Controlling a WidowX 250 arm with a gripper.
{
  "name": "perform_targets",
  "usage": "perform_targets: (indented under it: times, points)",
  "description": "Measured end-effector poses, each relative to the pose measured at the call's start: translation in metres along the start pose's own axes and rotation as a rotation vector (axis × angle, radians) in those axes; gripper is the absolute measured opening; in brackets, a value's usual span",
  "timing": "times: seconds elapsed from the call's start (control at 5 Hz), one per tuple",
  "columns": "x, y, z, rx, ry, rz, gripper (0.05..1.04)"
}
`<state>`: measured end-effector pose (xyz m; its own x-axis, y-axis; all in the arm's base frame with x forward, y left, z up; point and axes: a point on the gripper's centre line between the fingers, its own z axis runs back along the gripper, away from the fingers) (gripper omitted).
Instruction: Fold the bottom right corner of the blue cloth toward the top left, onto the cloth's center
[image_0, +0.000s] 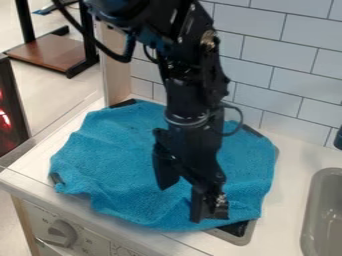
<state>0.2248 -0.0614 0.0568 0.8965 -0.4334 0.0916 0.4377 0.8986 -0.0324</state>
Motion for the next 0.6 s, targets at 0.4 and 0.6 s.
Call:
perform_targets:
  times: [0.4,0.6]
  points:
    - [-0.007,0.003,-0.020,-0.016,0.069,0.022,0.999]
    - [-0.006,0.004,-0.030,-0.042,0.091,0.030,0.999]
